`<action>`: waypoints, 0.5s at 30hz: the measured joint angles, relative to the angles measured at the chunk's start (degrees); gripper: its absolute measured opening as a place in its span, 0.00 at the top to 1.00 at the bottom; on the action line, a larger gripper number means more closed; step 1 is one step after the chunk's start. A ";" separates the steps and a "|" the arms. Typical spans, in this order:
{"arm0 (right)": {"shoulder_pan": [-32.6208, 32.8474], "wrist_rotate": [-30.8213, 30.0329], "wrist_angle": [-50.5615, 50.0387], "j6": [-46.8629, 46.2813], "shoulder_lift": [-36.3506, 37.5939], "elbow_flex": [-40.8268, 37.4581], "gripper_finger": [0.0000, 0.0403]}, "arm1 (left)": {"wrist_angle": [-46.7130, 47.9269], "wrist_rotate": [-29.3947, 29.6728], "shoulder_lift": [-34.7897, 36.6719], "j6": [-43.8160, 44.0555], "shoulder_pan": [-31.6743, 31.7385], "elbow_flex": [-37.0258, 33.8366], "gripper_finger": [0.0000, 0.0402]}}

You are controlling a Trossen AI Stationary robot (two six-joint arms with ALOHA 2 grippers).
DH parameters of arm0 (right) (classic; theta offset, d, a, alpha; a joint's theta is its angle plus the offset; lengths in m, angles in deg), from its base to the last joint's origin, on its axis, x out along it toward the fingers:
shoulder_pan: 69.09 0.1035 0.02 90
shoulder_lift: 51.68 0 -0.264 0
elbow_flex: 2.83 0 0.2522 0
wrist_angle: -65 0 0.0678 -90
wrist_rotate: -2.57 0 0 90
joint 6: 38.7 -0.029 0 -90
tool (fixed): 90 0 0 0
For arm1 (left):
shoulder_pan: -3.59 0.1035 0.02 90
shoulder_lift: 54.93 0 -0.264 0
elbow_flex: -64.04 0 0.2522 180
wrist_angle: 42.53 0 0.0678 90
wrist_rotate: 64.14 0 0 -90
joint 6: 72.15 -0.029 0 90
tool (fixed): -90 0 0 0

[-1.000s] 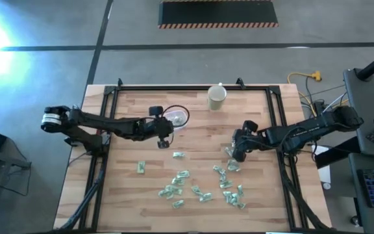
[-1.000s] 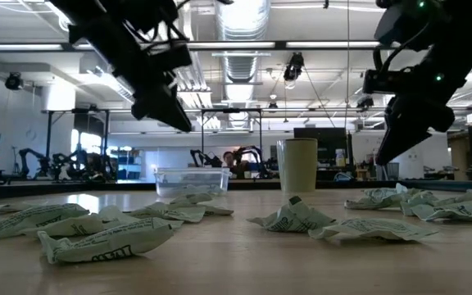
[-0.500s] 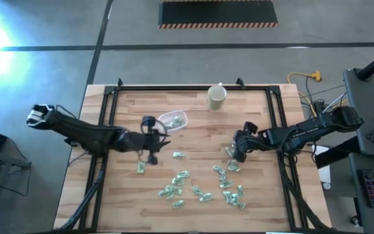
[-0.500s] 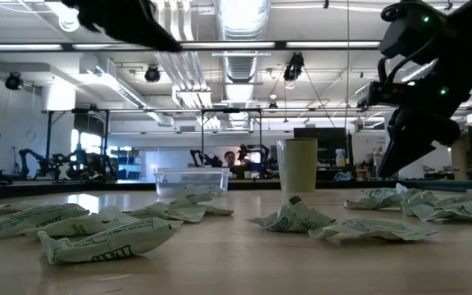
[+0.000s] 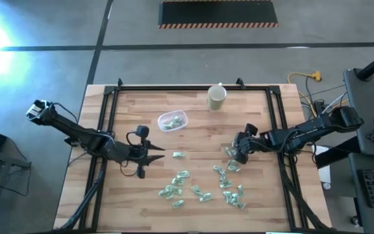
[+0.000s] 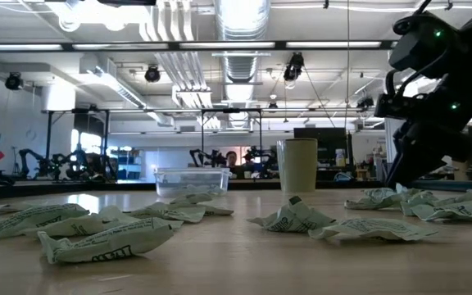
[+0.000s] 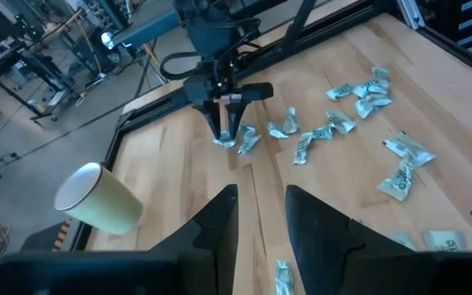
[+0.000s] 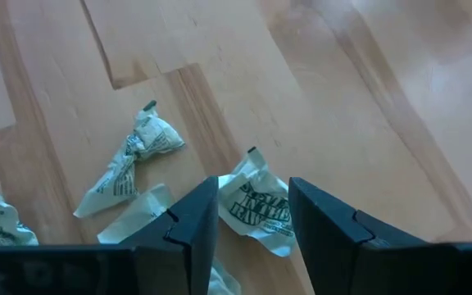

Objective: Pick and place Stevia / Truvia into bins
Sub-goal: Put the stevia packet into the transparent container

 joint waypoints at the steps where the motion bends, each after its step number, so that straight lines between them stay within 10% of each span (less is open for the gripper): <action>1: 0.00 0.03 0.06 0.02 0.00 -0.11 0.66 | -0.08 0.04 -0.03 0.00 0.00 -0.02 0.78; 15: -1.47 -0.17 2.03 0.11 0.00 -0.17 0.65 | -0.14 0.32 -0.13 -0.02 -0.02 -0.19 0.78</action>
